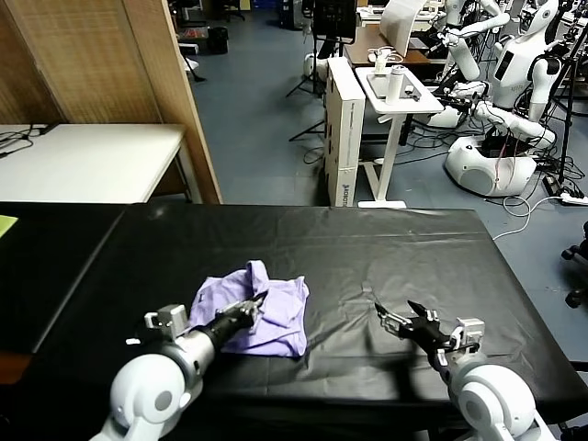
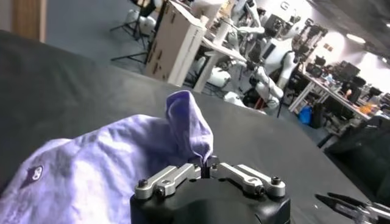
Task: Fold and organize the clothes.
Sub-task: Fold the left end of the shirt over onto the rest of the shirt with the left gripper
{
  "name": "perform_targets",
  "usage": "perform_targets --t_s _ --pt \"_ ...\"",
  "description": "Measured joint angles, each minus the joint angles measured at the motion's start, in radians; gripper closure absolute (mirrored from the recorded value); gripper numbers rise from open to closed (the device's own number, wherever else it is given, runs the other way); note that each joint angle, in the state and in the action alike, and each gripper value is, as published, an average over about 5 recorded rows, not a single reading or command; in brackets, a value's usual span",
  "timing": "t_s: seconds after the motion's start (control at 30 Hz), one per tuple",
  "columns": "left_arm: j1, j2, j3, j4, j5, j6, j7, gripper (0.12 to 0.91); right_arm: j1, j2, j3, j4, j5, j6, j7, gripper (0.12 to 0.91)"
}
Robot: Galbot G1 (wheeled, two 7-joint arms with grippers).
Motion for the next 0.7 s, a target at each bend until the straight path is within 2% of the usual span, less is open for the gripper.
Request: perform_targets --t_s 0.7 --pt "0.001 -0.077 0.046 0.059 0.048 0.000 0.001 0.851 0.010 0.006 -0.024 -0.008 -0.018 0.001 -0.002 0.118"
